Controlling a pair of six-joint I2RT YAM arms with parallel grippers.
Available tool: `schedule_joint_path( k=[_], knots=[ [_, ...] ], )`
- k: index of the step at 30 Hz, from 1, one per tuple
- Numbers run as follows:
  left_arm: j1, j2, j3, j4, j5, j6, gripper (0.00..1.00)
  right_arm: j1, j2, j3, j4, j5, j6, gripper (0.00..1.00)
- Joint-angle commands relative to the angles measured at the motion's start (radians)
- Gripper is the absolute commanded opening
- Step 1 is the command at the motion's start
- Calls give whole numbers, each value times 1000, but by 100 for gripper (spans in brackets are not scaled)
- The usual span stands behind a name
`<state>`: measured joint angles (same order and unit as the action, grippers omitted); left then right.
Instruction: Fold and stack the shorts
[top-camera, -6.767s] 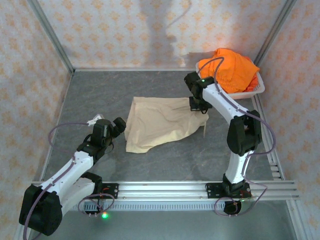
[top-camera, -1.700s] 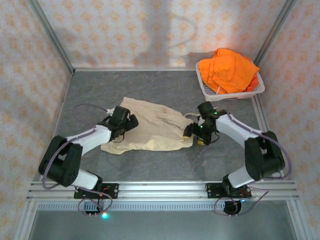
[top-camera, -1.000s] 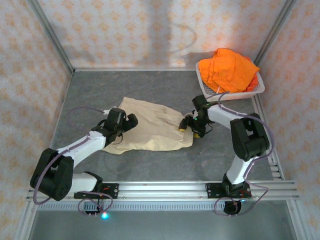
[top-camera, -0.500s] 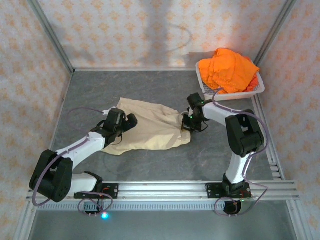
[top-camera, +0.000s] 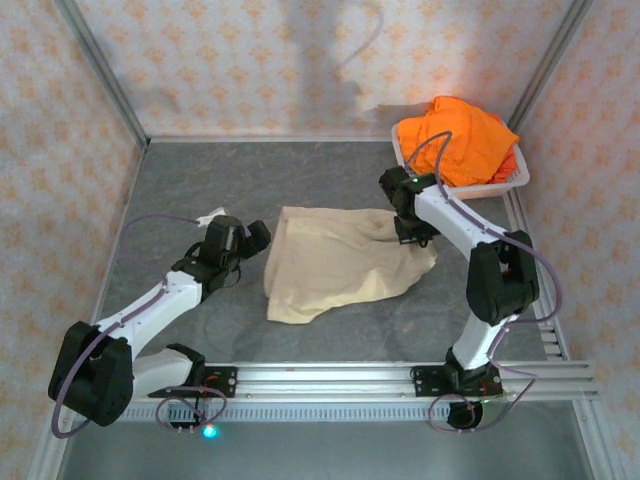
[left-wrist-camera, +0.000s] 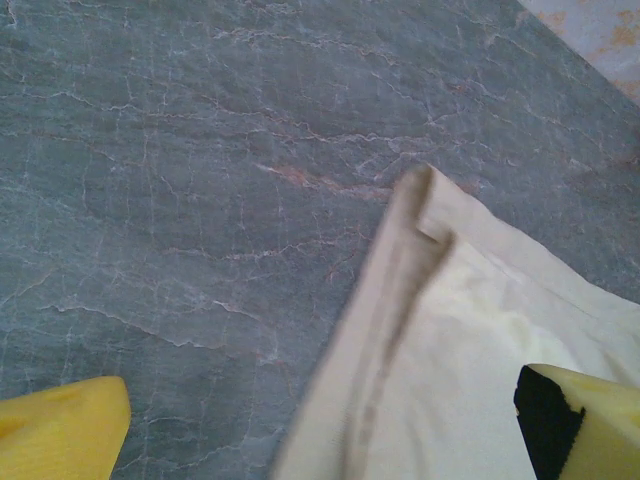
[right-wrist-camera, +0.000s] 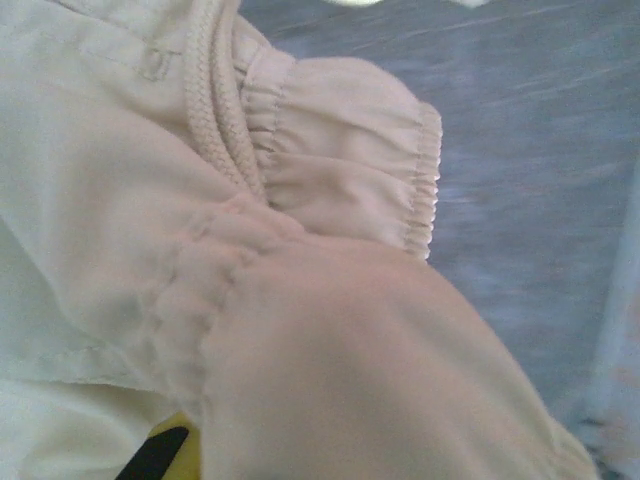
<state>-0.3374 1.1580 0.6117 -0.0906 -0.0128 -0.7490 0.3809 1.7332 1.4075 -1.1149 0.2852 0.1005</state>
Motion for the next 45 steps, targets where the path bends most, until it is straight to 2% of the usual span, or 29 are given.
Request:
schedule_joint_path(
  k=[1, 3, 7, 11, 15, 18, 21, 24, 28, 29, 31, 32, 33, 35, 37, 39, 42, 45],
  knots=[
    [6, -17, -25, -29, -33, 22, 100, -2, -31, 90, -184, 344, -42, 0],
    [6, -15, -29, -25, -32, 19, 100, -1, -6, 160, -263, 414, -24, 0],
    [6, -12, -39, -18, -30, 14, 100, 35, 45, 273, -377, 472, 35, 0],
    [7, -4, -46, -13, -29, 10, 100, 144, 112, 359, -460, 509, 107, 0],
    [7, 10, -49, -6, -27, 4, 100, 277, 237, 449, -567, 489, 224, 0],
    [7, 18, -53, 4, -25, -2, 100, 373, 337, 493, -579, 390, 272, 3],
    [6, 22, -56, 8, -24, -7, 100, 459, 392, 521, -467, 150, 226, 21],
    [7, 15, -58, 9, -22, -9, 100, 489, 349, 518, -300, -144, 193, 41],
    [6, -10, -63, 13, -20, -15, 100, 451, 135, 434, -65, -473, 207, 84],
    [6, -17, -61, 15, -16, -17, 100, 430, 66, 393, -2, -549, 211, 89],
    [6, -23, -56, 18, 3, -25, 100, 387, -59, 306, 99, -648, 226, 90],
    [6, -24, -51, 26, 21, -35, 100, 364, -118, 257, 138, -656, 235, 90],
    [5, -22, -47, 36, 41, -44, 100, 347, -163, 216, 160, -632, 242, 90],
    [-5, -6, -24, 54, 92, -75, 100, 306, -222, 144, 148, -506, 244, 92],
    [-38, 20, 22, 50, 121, -95, 100, 263, -230, 99, 93, -399, 251, 89],
    [-99, 56, 89, 33, 126, -98, 100, 224, -222, 52, 56, -354, 256, 83],
    [-191, 153, 235, -41, 133, -102, 98, 205, -231, -51, 85, -357, 264, 77],
    [-226, 281, 361, -65, 209, -160, 95, 205, -242, -140, 146, -396, 277, 74]
  ],
)
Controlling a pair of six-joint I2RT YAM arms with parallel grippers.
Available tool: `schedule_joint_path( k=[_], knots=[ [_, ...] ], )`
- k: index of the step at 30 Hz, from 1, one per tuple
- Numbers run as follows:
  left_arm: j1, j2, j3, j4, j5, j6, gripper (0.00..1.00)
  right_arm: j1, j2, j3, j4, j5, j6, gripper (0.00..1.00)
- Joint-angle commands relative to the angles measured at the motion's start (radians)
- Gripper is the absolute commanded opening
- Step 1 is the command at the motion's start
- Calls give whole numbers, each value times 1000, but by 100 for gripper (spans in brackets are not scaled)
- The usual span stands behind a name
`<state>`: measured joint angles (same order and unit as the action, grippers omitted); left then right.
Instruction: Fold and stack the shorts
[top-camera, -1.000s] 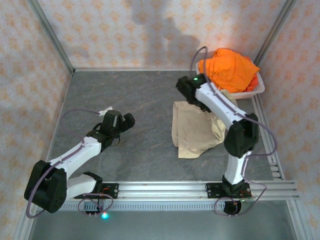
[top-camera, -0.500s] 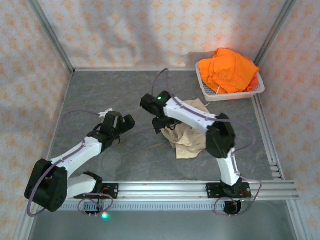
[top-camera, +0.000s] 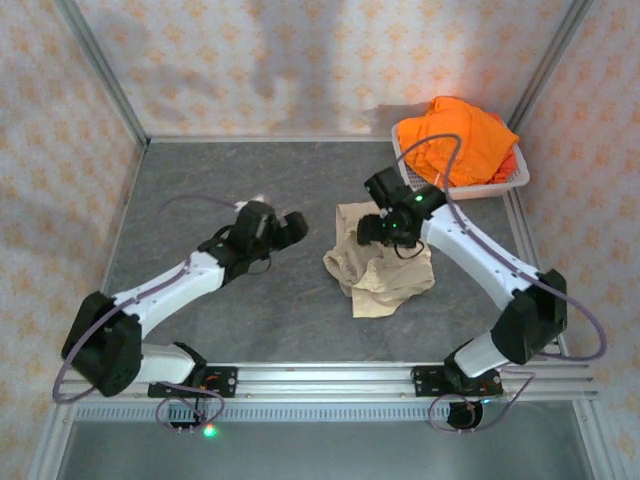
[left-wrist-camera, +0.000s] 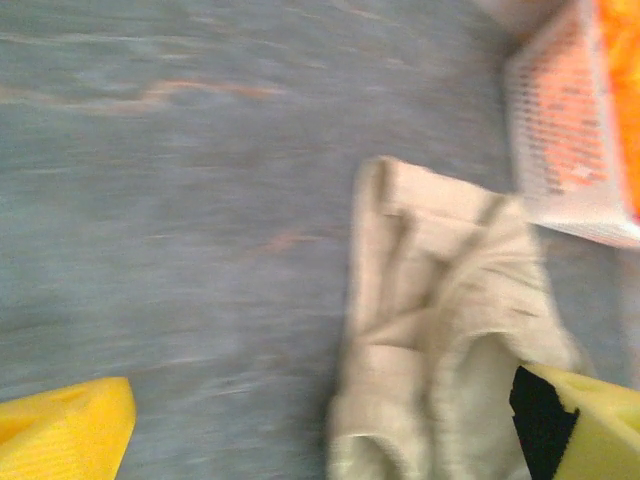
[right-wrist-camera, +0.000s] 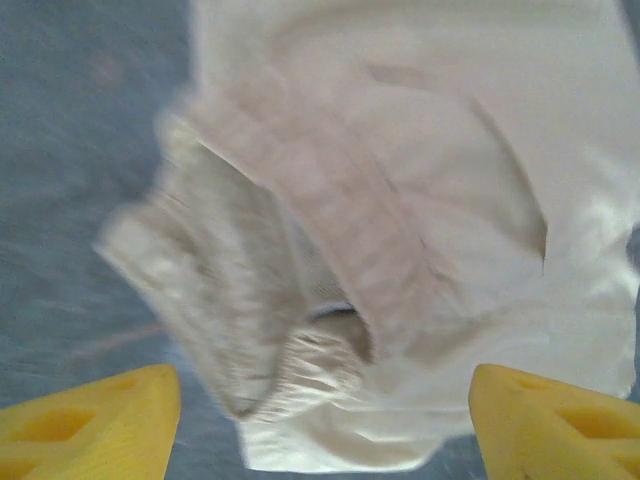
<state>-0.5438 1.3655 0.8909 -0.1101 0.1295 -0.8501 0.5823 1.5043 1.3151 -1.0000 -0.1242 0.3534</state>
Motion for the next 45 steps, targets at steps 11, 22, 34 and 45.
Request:
schedule_joint_path(
  k=[11, 22, 34, 45],
  knots=[
    [-95, 456, 446, -104, 156, -208, 86, 3, 21, -133, 161, 45, 184, 69],
    [-113, 666, 640, -188, 187, -258, 74, 4, 92, -201, 249, 90, 282, 59],
    [-125, 769, 704, -243, 147, -238, 40, 11, 121, -196, 166, 70, 219, 22],
    [-120, 805, 781, -321, 74, -188, 5, 109, 60, -189, 46, 50, 131, 10]
  ],
)
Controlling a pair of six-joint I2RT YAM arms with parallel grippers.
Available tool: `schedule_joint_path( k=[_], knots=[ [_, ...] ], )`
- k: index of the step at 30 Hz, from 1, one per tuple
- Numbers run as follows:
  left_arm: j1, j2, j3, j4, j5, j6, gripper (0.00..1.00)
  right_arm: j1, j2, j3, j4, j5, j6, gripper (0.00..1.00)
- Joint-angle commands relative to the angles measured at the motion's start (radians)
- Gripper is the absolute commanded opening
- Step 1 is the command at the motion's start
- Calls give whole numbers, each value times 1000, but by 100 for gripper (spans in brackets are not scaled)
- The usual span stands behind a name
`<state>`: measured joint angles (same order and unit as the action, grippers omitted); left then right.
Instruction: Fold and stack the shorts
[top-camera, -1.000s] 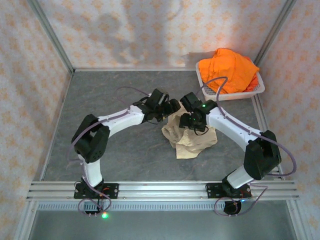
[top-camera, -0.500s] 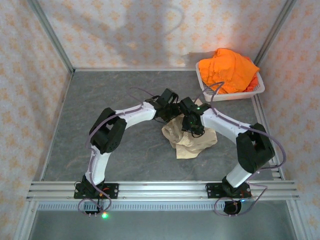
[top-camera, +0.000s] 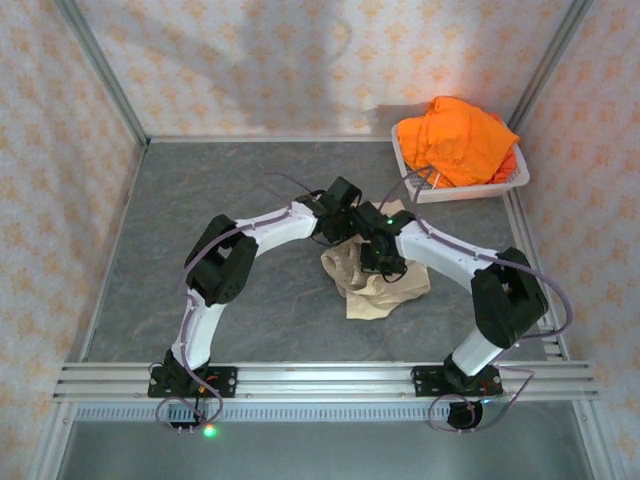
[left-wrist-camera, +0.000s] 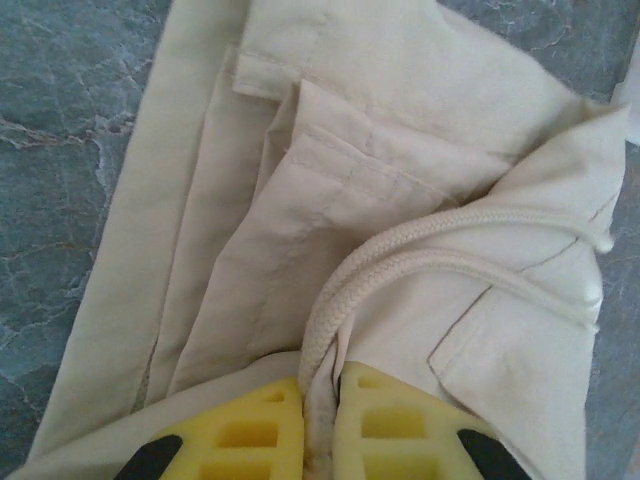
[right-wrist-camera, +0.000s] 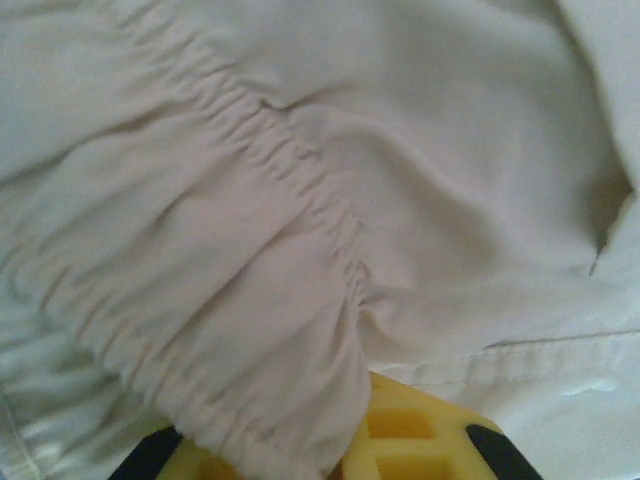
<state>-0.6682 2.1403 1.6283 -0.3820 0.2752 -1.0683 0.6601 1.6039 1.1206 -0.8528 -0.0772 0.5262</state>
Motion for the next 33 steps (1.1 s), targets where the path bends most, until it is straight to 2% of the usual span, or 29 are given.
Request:
schedule_joint_path(
  k=[1, 5, 11, 15, 18, 21, 24, 27, 29, 30, 32, 33],
  knots=[
    [4, 33, 46, -51, -77, 33, 5, 44, -40, 4, -119, -1, -54, 7],
    [10, 45, 37, -52, -93, 37, 5, 93, -44, -20, -140, -27, -74, 6],
    [29, 47, -29, -6, -115, 19, 5, 183, -35, -48, -52, -121, -74, 10],
    [40, 50, -65, 23, -120, 15, 6, 242, 1, -40, 34, -195, -72, 22],
    [51, 39, -108, 70, -108, 10, 8, 246, 17, -58, 146, -301, -54, 31],
    [69, -15, -165, 143, -97, 9, 16, 246, -10, -63, 202, -364, -44, 38],
    [86, -91, -183, 156, -98, 49, 28, 242, -98, -81, 232, -359, -56, 47],
    [103, -159, -193, 157, -67, 84, 39, 217, -206, -101, 235, -376, -86, 49],
    [114, -200, -203, 161, -43, 98, 50, 190, -278, -117, 235, -382, -99, 52],
    [118, -223, -210, 160, -33, 106, 55, 171, -316, -126, 232, -378, -104, 58],
    [122, -276, -217, 147, -24, 125, 64, 134, -381, -145, 225, -358, -111, 60],
    [121, -296, -221, 134, -24, 134, 67, 114, -407, -149, 212, -336, -115, 68]
  ],
)
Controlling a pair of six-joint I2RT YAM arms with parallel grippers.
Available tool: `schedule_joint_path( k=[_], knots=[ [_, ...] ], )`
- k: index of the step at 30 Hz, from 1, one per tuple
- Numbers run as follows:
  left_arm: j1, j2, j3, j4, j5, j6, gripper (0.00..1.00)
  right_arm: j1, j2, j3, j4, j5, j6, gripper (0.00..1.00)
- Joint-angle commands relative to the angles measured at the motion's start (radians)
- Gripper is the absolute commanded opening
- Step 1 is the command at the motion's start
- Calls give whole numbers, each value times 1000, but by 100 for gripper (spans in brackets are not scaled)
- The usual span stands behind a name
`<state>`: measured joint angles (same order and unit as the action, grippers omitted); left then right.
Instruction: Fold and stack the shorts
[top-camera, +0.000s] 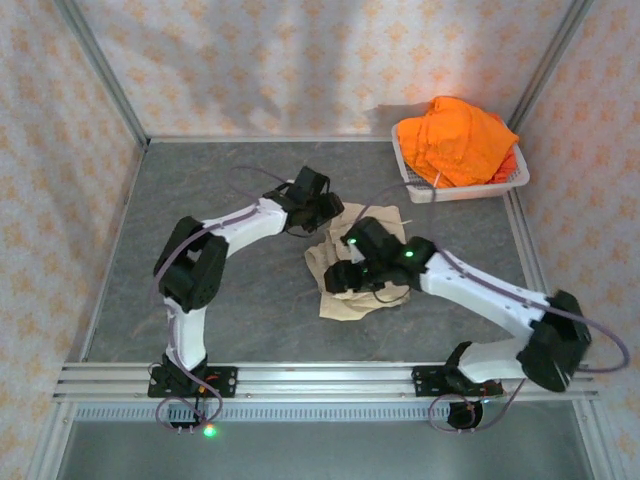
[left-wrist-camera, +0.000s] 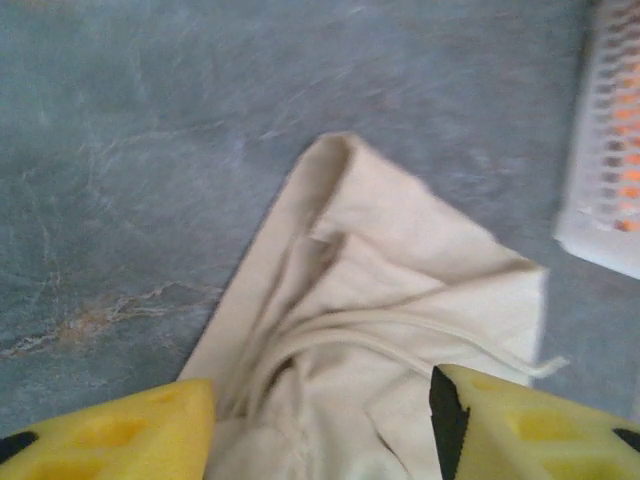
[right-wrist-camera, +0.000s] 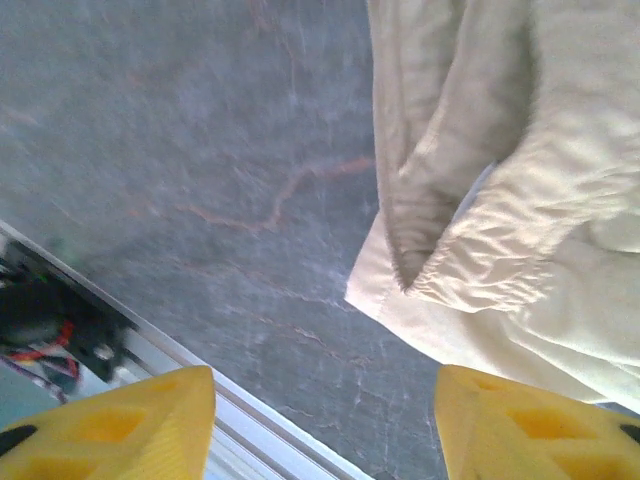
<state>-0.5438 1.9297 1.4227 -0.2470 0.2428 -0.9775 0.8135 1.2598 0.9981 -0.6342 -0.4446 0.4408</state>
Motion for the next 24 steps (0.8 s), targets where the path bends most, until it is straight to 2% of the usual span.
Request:
schedule_joint_path(
  k=[1, 6, 8, 11, 12, 17, 24],
  knots=[
    [-4, -104, -24, -8, 10, 47, 67, -55, -71, -30, -18, 52, -38, 73],
    [-25, -202, -144, -21, 18, 33, 68, -165, -137, -40, -36, 137, -21, 77],
    [-44, -235, -200, -23, 2, 30, 68, -212, -138, -50, -18, 140, 7, 87],
    [-80, -261, -275, 6, -2, 0, 68, -280, -132, -60, 12, 145, 43, 88],
    [-94, -263, -292, 10, -3, -9, 68, -301, -131, -62, 19, 153, 54, 93],
    [-144, -236, -347, 69, 4, -63, 68, -365, -113, -70, 44, 148, 66, 93],
    [-175, -181, -347, 106, 10, -108, 63, -381, -85, -98, 70, 126, 72, 93]
  ],
)
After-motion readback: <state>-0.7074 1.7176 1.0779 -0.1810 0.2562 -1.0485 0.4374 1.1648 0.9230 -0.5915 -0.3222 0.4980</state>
